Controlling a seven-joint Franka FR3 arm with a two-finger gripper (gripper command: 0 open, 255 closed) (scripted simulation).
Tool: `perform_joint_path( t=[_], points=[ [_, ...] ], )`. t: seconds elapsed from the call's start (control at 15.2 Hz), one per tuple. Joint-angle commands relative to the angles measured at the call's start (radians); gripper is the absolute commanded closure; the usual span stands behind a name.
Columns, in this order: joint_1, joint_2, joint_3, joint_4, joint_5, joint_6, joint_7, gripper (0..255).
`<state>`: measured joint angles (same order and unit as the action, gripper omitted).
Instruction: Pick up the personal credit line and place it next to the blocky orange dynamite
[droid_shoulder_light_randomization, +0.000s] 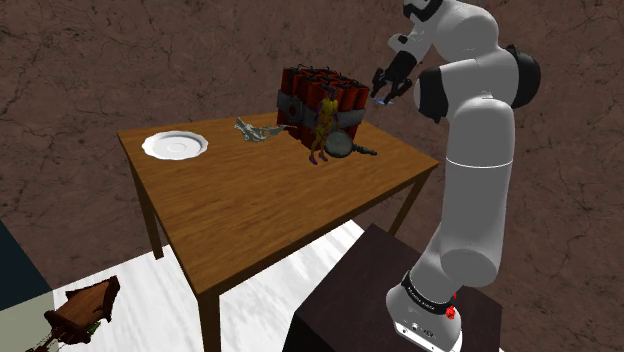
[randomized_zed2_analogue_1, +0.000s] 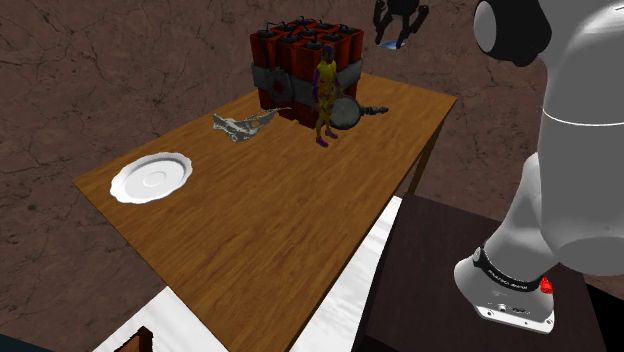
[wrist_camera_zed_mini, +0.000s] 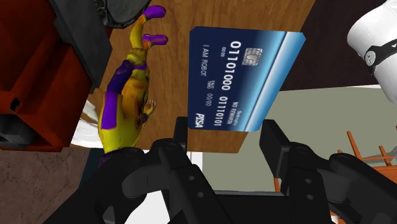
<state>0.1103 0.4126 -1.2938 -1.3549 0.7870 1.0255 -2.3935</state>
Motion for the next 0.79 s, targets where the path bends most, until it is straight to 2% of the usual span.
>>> perform_joint_path(
  t=[0.0,0.73],
  points=[
    [0.023,-0.003,-0.008,-0.038,-0.010,0.029,-0.013,255],
    [0.111,-0.005,-0.038,-0.212,-0.036,0.166,-0.078,255]
  ],
)
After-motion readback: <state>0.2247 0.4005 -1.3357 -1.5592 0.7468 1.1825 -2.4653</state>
